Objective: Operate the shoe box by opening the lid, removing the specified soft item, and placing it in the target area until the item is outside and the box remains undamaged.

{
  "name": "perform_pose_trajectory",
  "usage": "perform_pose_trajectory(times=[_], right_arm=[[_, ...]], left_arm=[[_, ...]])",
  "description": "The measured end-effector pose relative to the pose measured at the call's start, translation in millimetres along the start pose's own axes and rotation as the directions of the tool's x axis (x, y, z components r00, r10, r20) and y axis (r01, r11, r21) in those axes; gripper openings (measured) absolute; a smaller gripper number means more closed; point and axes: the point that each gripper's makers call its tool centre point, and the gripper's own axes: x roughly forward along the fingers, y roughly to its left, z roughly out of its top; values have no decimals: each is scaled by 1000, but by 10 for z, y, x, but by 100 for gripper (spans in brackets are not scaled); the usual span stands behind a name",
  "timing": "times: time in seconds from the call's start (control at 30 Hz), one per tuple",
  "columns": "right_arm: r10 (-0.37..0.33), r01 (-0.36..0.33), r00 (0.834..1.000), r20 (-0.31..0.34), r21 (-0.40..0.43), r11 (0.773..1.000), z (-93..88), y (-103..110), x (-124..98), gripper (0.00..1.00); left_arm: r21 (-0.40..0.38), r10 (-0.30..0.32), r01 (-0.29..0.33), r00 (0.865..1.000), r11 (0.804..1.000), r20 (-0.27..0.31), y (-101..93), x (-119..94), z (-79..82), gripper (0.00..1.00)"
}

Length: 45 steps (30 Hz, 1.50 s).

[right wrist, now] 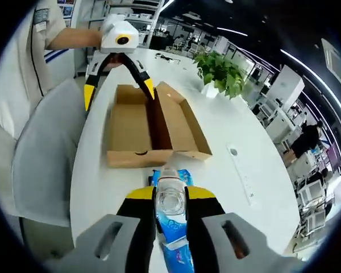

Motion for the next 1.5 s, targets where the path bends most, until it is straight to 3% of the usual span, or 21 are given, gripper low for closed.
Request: perform_pose_trajectory(times=[0.3,0.5,0.77,1.03,1.27,1.5], right_arm=[[28,-32,996,-86,-52,998,-158,-307,110,16],[45,-56,990,-136,-76,996,-237,-483,167,16],[71,-92,978,-198,-101,991,-298,-701,300,16],[114,-156,953,-280,-134,979,-392,-812,488,16],[119,-188,932,-342,-176,966,-480,-903,629,16],[146,-222,914,-380,-166,961,-579,-911,777,17]], left_arm=[[-30,80,-79,996,996,35,62,-186,-46,100],[-40,114,-113,993,993,20,93,-299,-157,100],[-70,175,-171,983,983,48,129,-452,-204,100],[-115,221,-212,973,970,66,126,-573,-272,100],[-149,253,-243,966,959,52,118,-696,-403,100],[-163,277,-267,960,950,38,127,-810,-494,100]])
